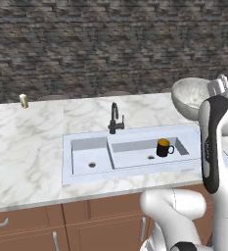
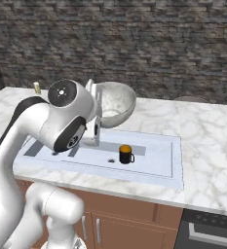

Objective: Pick the mug and place it in the sink. Pick the bowl and place it in the open cabinet and then close the cabinet.

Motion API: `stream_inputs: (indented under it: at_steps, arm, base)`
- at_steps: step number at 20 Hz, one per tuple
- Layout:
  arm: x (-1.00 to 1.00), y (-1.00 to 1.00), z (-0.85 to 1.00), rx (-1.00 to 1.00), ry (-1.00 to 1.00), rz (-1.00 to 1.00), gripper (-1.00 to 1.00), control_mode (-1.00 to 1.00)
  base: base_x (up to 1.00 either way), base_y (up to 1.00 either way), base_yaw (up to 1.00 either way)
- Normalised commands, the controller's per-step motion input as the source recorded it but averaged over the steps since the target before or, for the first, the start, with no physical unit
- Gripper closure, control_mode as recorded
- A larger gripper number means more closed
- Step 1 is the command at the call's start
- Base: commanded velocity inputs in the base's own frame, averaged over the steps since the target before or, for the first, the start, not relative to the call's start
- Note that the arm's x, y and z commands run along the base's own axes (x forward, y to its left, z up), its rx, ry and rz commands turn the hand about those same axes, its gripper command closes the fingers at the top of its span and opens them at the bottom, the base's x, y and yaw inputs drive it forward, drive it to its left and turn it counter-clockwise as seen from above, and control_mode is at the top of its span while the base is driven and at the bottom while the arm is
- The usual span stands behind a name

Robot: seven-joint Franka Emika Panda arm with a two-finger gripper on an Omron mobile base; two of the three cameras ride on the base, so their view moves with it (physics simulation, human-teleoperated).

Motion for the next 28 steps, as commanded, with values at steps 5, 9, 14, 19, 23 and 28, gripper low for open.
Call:
stream_inputs:
  at_steps: [5, 9, 14, 19, 23, 28]
  arm:
    - [-0.17, 0.21, 0.02, 0.11, 0.13, 0.00, 1.00, 1.00]
    - [0.00, 0.00, 0.00, 0.00, 0.00, 0.00, 1.00, 1.00]
    - [0.00, 0.00, 0.00, 0.00, 0.00, 0.00, 1.00, 1.00]
    - [0.00, 0.00, 0.00, 0.00, 0.00, 0.00, 1.00, 1.00]
    - [0.00, 0.00, 0.00, 0.00, 0.00, 0.00, 1.00, 1.00]
    - [0.00, 0.00, 0.00, 0.00, 0.00, 0.00, 1.00, 1.00]
  base:
    - [0.00, 0.00, -0.05]
    - [0.15, 0.04, -0.80]
    - [0.00, 0.00, -0.97]
    - [0.00, 0.00, -1.00]
    - [0.00, 0.00, -1.00]
    - [0.00, 0.00, -1.00]
